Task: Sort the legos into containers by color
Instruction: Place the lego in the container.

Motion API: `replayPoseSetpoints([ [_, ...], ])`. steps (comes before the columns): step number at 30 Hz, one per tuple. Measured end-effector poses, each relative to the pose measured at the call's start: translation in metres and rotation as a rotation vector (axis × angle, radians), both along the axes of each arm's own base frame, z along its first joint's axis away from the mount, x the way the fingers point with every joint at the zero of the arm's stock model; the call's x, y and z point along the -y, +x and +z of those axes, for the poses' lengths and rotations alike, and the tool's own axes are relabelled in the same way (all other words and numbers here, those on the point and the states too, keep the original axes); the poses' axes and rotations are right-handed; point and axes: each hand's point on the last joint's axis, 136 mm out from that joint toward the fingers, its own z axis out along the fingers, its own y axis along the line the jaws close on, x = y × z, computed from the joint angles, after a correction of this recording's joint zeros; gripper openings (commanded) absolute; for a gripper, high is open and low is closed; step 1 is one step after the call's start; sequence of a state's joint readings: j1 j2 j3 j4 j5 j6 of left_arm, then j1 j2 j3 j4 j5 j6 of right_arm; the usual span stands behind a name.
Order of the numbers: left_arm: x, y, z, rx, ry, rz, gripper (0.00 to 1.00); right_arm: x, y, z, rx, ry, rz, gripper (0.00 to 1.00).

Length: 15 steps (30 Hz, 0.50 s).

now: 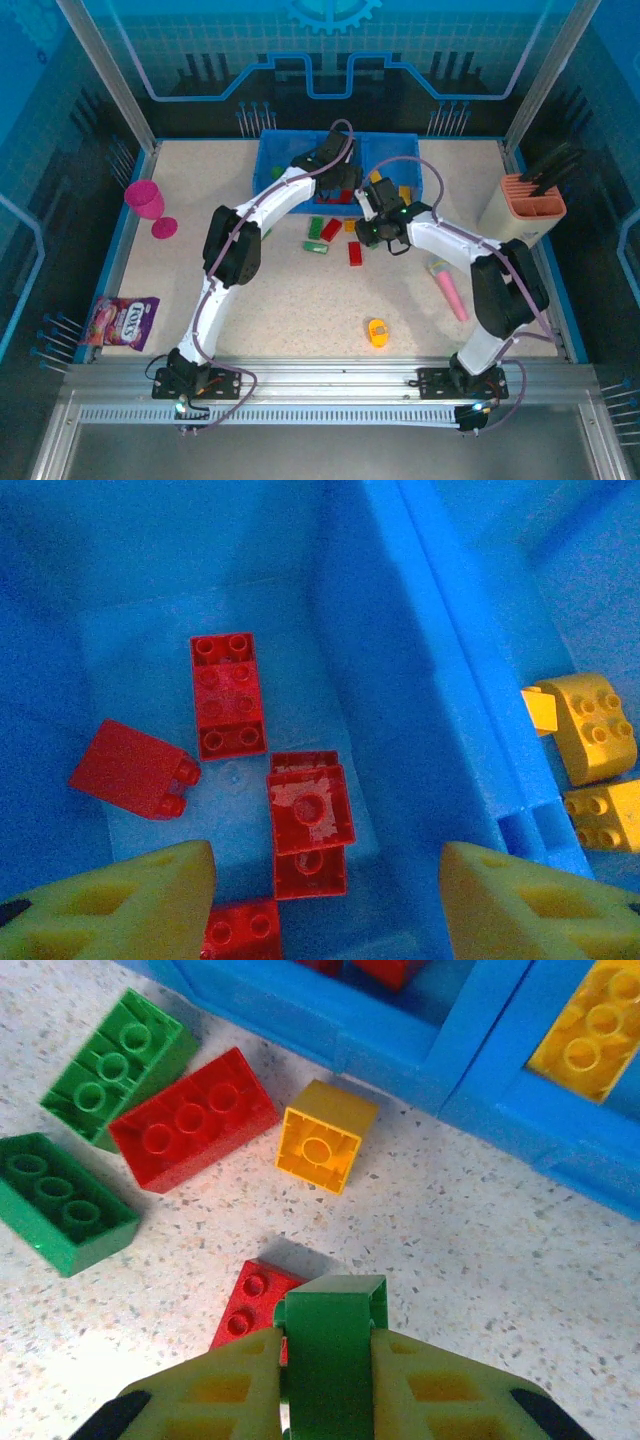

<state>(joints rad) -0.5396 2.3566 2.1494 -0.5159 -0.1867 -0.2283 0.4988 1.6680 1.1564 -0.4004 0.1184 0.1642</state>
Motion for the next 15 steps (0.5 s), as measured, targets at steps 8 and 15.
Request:
replayPoseSetpoints([
  [8, -0.022, -0.032, 0.061, 0.059, -0.021, -0.018, 0.67, -0.008, 0.004, 0.045, 0.079, 0.003, 0.019, 0.26],
  [15, -0.095, -0.098, 0.175, 0.234, -0.106, 0.048, 0.69, -0.027, 0.028, 0.095, 0.193, 0.037, 0.055, 0.26],
])
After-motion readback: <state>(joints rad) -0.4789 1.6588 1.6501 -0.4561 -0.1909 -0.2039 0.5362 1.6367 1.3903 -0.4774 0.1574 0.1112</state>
